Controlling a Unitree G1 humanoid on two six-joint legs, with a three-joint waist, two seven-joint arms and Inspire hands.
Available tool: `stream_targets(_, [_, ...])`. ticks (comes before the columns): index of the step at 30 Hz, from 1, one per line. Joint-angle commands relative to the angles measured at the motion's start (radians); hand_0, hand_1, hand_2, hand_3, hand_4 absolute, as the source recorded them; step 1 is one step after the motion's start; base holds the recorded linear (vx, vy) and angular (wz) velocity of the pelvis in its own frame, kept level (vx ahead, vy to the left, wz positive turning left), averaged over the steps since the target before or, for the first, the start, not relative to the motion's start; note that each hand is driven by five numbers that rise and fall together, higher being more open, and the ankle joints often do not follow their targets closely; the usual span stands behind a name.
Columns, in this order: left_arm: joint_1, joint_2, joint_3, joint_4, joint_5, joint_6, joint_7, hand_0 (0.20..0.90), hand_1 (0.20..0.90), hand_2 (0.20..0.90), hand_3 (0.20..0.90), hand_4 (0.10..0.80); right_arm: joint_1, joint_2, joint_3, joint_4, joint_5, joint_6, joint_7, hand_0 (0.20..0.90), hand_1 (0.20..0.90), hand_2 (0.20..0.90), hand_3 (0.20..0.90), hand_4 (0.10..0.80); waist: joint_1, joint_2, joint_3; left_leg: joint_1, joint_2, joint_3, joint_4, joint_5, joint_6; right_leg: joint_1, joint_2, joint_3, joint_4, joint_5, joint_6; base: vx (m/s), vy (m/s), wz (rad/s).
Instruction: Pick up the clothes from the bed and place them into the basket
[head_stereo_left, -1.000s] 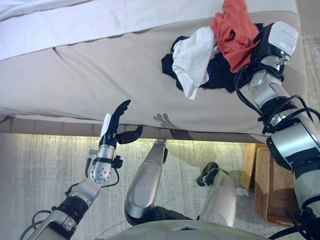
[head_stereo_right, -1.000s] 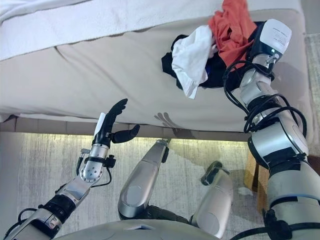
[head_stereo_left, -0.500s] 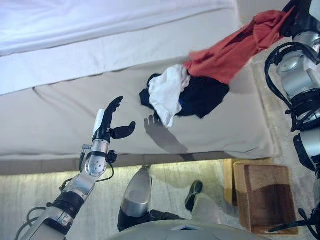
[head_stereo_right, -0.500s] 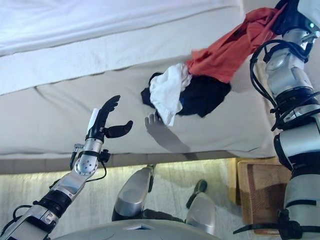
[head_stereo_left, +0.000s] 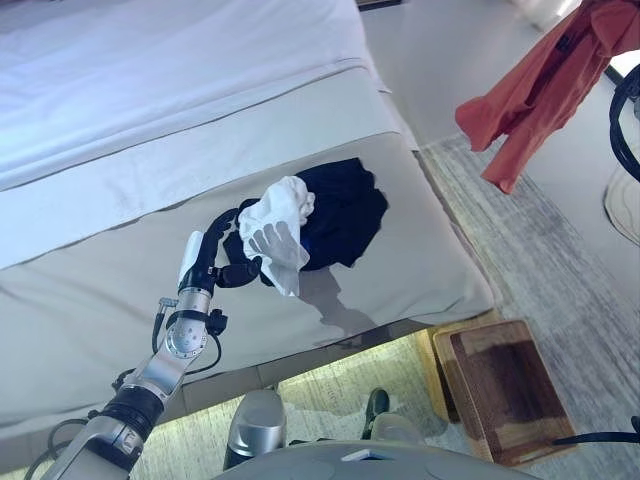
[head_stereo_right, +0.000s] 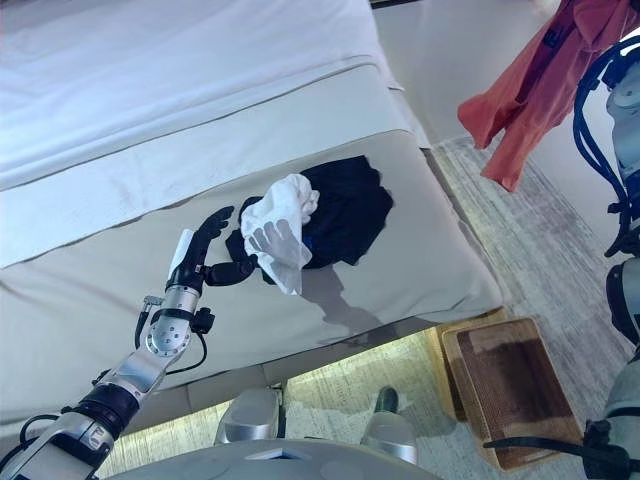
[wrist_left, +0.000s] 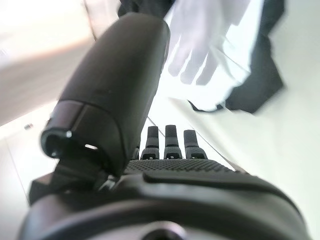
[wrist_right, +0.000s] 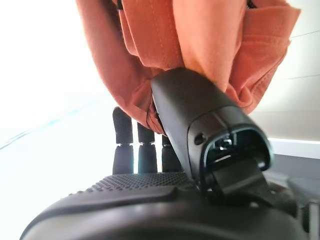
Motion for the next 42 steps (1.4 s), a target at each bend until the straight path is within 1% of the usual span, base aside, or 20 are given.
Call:
stream_targets(1, [-0.006, -0.016, -0.040, 0.018, -0.005, -0.069, 0.006, 0.900, 0.900, 0.900, 0.900, 0.800, -0.023, -0.114, 0.018, -0.077, -0.027, -0.034, -0.031, 0.300, 0.300, 0.300, 0.200, 0.100, -0.033, 0.002, -0.217, -0.006, 0.046, 0.035, -0.003, -0.088, -0.027, -0.091, 0.055, 0.023, 0.077, -0.049, -0.044, -0.001, 0.010, -0.29])
stream_targets(2, [-0.008, -0.016, -0.040, 0.019, -0.003, -0.070, 0.001, 0.900, 0.900, 0.900, 0.900, 0.800, -0.015, -0.117, 0.013, -0.082, -0.027, -0.032, -0.030, 0.300, 0.300, 0.300, 0.200, 0.100, -0.036, 0.002, -0.217, -0.004, 0.046, 0.038, -0.004, -0.088, -0.027, -0.090, 0.055, 0.026, 0.074, -0.048, -0.044, 0.007, 0.009, -0.31])
stream_targets(5, [-0.028, -0.032, -0.039, 0.031, 0.006, -0.067, -0.006, 0.900, 0.900, 0.900, 0.900, 0.800, 0.113, -0.113, -0.067, -0.137, -0.022, -0.027, -0.008, 0.300, 0.300, 0.300, 0.200, 0.100, -0.078, 0.005, -0.217, 0.014, 0.051, 0.075, -0.011, -0.096, -0.028, -0.096, 0.062, 0.057, 0.053, -0.030, -0.037, 0.001, 0.007, -0.33])
stream_targets(6, [-0.031, -0.033, -0.041, 0.033, 0.008, -0.069, -0.008, 0.900, 0.900, 0.900, 0.900, 0.800, 0.144, -0.109, -0.089, -0.151, -0.022, -0.017, -0.003, 0.300, 0.300, 0.300, 0.200, 0.100, -0.083, 0.004, -0.217, 0.017, 0.051, 0.082, -0.011, -0.098, -0.027, -0.098, 0.063, 0.063, 0.051, -0.028, -0.036, -0.012, 0.005, -0.31])
stream_targets(7, [-0.036, -0.040, -0.038, 0.034, 0.013, -0.069, -0.009, 0.900, 0.900, 0.900, 0.900, 0.800, 0.189, -0.097, -0.118, -0.169, -0.008, -0.010, 0.001, 0.300, 0.300, 0.300, 0.200, 0.100, -0.096, 0.006, -0.215, 0.022, 0.052, 0.091, -0.012, -0.101, -0.027, -0.101, 0.066, 0.073, 0.045, -0.023, -0.035, -0.014, 0.001, -0.32])
stream_targets(9, [-0.047, -0.055, -0.029, 0.046, 0.025, -0.071, -0.014, 0.900, 0.900, 0.900, 0.900, 0.800, 0.320, -0.050, -0.212, -0.195, -0.017, -0.012, 0.016, 0.300, 0.300, 0.300, 0.200, 0.100, -0.121, 0.010, -0.207, 0.035, 0.054, 0.113, -0.015, -0.109, -0.027, -0.104, 0.073, 0.095, 0.026, -0.008, -0.031, -0.024, -0.005, -0.32])
stream_targets(13, [-0.073, -0.077, -0.028, 0.056, 0.048, -0.056, -0.017, 0.900, 0.900, 0.900, 0.900, 0.800, 0.446, 0.007, -0.281, -0.192, -0.031, -0.003, 0.038, 0.300, 0.300, 0.300, 0.200, 0.100, -0.150, 0.018, -0.192, 0.048, 0.058, 0.140, -0.019, -0.114, -0.029, -0.117, 0.083, 0.120, 0.007, 0.011, -0.030, -0.046, -0.032, -0.27])
stream_targets(21, [-0.109, -0.103, -0.031, 0.065, 0.064, -0.036, -0.019, 0.900, 0.900, 0.900, 0.900, 0.800, 0.506, 0.057, -0.289, -0.146, -0.001, -0.008, 0.106, 0.300, 0.300, 0.300, 0.200, 0.100, -0.185, 0.032, -0.167, 0.056, 0.061, 0.166, -0.022, -0.116, -0.038, -0.144, 0.101, 0.144, 0.001, 0.025, -0.040, -0.032, -0.051, -0.19])
stream_targets(26, [-0.126, -0.121, -0.041, 0.069, 0.066, -0.034, -0.018, 0.900, 0.900, 0.900, 0.900, 0.800, 0.547, 0.095, -0.279, -0.151, -0.028, -0.017, 0.146, 0.300, 0.300, 0.300, 0.200, 0.100, -0.199, 0.045, -0.143, 0.048, 0.060, 0.170, -0.022, -0.113, -0.042, -0.158, 0.106, 0.148, 0.000, 0.028, -0.044, -0.041, -0.055, -0.07])
stream_targets(30, [-0.132, -0.134, -0.048, 0.077, 0.074, -0.037, -0.023, 0.900, 0.900, 0.900, 0.900, 0.800, 0.614, 0.139, -0.262, -0.158, -0.070, -0.014, 0.176, 0.300, 0.300, 0.300, 0.200, 0.100, -0.211, 0.061, -0.133, 0.047, 0.059, 0.175, -0.022, -0.112, -0.044, -0.162, 0.109, 0.151, 0.000, 0.027, -0.048, 0.004, -0.042, 0.01])
stream_targets(38, [-0.137, -0.125, -0.048, 0.074, 0.067, -0.051, -0.023, 0.900, 0.900, 0.900, 0.900, 0.800, 0.656, 0.189, -0.259, -0.087, -0.073, 0.000, 0.177, 0.300, 0.300, 0.300, 0.200, 0.100, -0.210, 0.081, -0.122, 0.045, 0.057, 0.178, -0.022, -0.111, -0.045, -0.167, 0.111, 0.152, 0.000, 0.025, -0.050, 0.003, -0.017, 0.00])
stream_targets(42, [-0.134, -0.124, -0.047, 0.069, 0.062, -0.055, -0.021, 0.900, 0.900, 0.900, 0.900, 0.800, 0.693, 0.214, -0.270, -0.022, -0.068, -0.014, 0.170, 0.300, 0.300, 0.300, 0.200, 0.100, -0.208, 0.090, -0.119, 0.045, 0.055, 0.176, -0.022, -0.110, -0.044, -0.165, 0.110, 0.151, 0.000, 0.025, -0.049, 0.000, 0.000, 0.00])
